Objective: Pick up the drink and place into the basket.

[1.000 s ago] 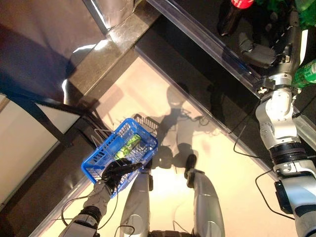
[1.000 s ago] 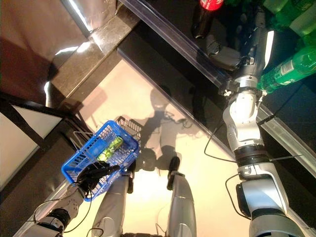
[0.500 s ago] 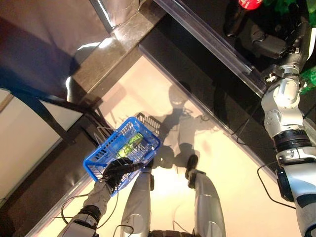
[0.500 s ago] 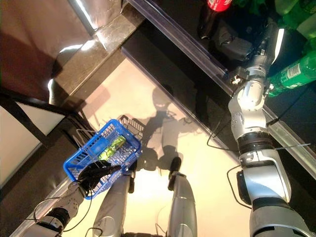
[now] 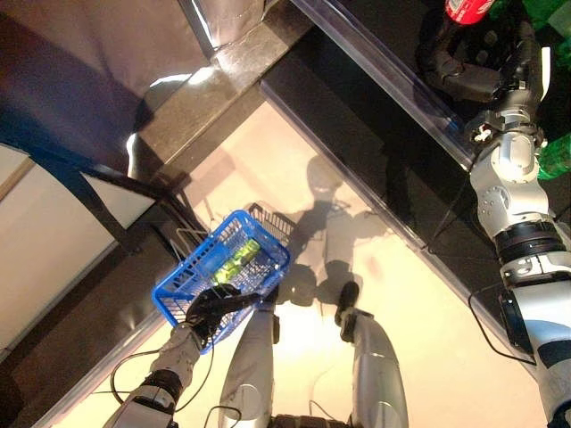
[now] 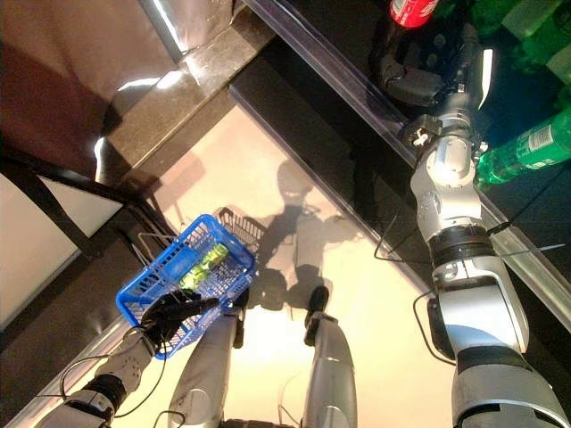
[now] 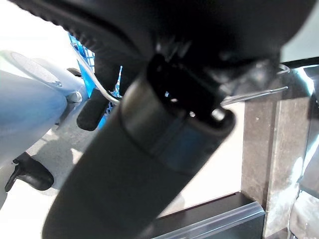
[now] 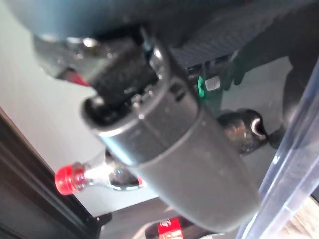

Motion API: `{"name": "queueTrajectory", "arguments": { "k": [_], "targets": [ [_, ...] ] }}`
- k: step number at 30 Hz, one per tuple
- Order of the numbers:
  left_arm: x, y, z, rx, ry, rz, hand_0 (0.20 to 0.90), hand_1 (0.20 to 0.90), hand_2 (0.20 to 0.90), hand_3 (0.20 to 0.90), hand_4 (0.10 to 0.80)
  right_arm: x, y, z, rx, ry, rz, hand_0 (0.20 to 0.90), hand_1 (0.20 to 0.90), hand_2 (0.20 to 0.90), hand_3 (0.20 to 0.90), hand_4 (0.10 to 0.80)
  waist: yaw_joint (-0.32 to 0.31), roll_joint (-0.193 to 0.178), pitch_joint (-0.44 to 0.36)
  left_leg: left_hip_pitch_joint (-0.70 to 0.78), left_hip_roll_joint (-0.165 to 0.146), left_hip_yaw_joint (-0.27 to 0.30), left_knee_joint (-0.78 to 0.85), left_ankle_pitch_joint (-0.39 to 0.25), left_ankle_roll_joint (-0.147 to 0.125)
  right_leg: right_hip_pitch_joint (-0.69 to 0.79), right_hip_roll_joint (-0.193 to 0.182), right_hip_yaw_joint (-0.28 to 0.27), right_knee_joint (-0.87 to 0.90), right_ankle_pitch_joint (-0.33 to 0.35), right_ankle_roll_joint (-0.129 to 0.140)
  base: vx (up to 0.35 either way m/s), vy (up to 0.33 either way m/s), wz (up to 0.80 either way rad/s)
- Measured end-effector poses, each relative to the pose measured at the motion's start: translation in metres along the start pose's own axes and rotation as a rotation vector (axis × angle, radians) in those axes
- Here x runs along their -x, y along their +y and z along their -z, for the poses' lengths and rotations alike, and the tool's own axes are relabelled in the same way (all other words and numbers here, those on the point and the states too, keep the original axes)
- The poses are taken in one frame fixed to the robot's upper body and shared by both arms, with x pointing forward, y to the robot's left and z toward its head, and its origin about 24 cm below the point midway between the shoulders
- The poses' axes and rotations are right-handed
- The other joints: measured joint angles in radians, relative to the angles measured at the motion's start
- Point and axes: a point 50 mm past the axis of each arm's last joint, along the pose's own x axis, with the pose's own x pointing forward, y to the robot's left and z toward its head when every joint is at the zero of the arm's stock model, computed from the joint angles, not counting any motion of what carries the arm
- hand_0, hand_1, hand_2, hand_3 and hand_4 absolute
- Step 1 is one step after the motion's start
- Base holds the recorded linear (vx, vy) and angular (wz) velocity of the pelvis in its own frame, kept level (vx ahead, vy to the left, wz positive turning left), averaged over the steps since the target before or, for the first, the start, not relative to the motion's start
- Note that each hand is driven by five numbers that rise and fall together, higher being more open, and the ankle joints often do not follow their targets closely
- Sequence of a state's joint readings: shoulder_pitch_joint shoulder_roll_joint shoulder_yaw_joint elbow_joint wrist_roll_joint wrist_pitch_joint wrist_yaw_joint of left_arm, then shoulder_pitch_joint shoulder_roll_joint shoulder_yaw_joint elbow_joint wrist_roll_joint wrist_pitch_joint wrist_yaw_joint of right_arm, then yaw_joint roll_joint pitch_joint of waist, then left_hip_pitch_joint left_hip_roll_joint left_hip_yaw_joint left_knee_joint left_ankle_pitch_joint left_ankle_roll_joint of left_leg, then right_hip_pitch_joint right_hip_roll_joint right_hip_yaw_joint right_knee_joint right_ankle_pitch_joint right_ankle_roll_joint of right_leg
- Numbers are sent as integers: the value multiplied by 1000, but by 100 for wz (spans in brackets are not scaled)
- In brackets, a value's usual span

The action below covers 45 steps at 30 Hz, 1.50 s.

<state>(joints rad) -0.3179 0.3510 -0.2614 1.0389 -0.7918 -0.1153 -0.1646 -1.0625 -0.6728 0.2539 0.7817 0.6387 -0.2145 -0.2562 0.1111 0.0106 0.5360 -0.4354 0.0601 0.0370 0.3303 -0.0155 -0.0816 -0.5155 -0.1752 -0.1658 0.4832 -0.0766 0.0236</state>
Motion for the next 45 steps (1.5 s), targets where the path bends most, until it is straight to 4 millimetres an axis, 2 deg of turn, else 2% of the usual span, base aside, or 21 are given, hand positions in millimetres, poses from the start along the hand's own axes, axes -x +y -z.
{"name": "queueTrajectory", "arguments": {
  "k": [14,23,32,45],
  "targets": [
    [0,1,-2,-5,1,0,300,300,300,200,100,-3,1,5,47,39,-5,900,900,900,900,800,25,0,0,11,-6,-19,-34,24,-5,9,-6,-20,-3,-1,-4,11,-1,4],
    [0,2,-1,-4,12,-2,300,300,300,200,100,-11,7,-3,73,51,19,900,900,900,900,800,25,0,0,13,-6,-19,-37,24,-6,10,-6,-20,-5,-1,-4,0,0,0],
    [0,2,-1,-4,10,-1,300,300,300,200,100,-15,3,-10,74,45,47,900,900,900,900,800,32,1,0,17,-5,-19,-57,30,-5,12,-5,-23,-17,-1,-4,13,-4,0],
    [0,1,-2,-6,8,5,300,300,300,200,100,-16,-4,-7,34,79,83,900,900,900,900,800,48,4,2,31,-9,-19,-86,46,-6,14,-8,-24,-21,-1,-4,43,0,1]
  ]
}}
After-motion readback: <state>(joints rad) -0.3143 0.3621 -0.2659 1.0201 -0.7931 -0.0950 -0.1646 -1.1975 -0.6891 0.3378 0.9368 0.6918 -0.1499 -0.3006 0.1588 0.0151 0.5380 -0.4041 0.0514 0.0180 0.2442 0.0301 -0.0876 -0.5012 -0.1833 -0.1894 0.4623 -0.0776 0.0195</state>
